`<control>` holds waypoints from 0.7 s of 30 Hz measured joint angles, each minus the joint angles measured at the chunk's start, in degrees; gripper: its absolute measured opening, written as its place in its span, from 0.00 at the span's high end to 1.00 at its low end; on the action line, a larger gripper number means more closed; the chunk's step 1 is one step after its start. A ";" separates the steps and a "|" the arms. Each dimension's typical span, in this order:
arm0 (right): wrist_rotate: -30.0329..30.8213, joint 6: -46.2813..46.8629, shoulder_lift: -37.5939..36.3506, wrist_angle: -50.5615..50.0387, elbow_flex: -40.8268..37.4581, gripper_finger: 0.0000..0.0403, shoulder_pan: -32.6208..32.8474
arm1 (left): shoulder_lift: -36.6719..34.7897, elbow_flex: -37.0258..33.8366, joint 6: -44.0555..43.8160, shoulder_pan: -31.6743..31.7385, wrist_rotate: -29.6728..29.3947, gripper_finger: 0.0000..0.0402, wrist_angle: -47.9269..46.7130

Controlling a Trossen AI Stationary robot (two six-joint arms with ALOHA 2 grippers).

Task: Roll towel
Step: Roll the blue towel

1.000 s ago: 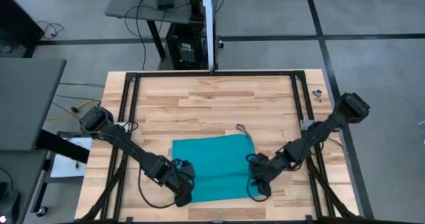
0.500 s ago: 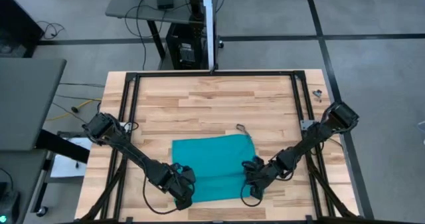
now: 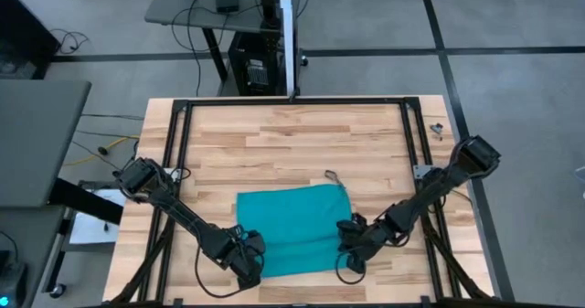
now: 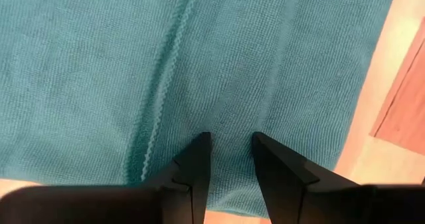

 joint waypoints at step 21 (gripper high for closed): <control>-0.60 2.72 -6.36 -3.72 0.39 0.97 2.77 | -4.76 4.81 6.75 2.67 -7.82 0.74 0.10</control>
